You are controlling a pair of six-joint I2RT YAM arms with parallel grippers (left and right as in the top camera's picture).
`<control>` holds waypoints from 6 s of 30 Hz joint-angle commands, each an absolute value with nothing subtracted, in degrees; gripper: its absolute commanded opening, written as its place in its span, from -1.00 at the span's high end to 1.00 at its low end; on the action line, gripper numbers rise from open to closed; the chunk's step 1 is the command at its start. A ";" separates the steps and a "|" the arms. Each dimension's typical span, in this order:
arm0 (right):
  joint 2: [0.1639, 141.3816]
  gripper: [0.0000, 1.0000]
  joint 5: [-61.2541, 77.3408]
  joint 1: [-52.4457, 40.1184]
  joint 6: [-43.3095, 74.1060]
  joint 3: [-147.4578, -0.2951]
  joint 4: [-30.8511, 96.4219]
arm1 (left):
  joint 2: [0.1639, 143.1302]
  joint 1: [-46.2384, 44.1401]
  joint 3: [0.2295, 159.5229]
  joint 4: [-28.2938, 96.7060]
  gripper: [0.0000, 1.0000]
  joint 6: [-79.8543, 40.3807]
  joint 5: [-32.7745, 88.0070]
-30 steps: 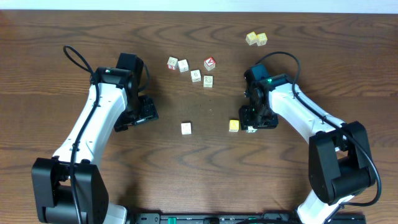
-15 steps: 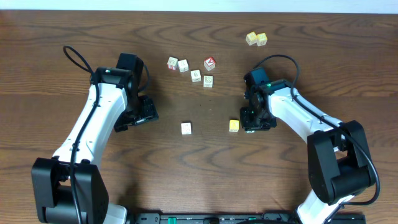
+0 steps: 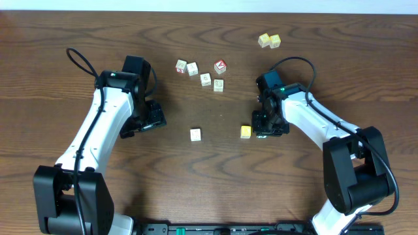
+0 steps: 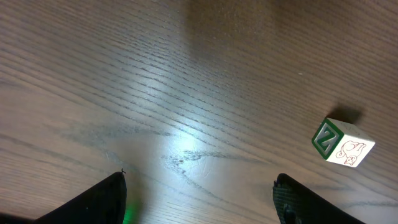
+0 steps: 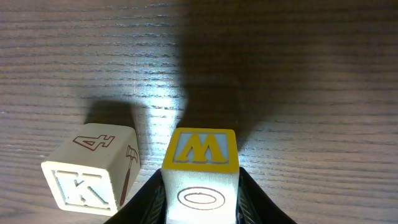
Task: Lift 3 blocks
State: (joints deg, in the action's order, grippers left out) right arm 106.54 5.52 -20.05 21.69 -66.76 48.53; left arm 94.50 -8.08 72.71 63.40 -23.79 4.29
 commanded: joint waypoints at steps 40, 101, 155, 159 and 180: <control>106.02 -0.18 6.26 -19.42 18.00 -73.71 54.39 | 94.63 -8.01 72.47 62.74 -0.52 -23.90 3.60; 106.06 0.77 15.94 -14.59 21.30 -60.25 39.97 | 95.29 -16.88 65.58 46.19 -0.51 -18.28 6.39; 106.02 0.76 12.73 -17.23 16.23 -64.45 49.65 | 109.69 -18.85 64.07 38.00 0.85 -17.08 26.61; 106.02 0.76 12.73 -17.23 16.71 -64.45 49.30 | 109.69 -18.92 64.07 37.08 0.86 -19.31 26.61; 106.04 0.78 12.71 -19.11 21.17 -64.45 48.42 | 109.73 -24.51 64.07 30.28 0.86 -35.59 26.59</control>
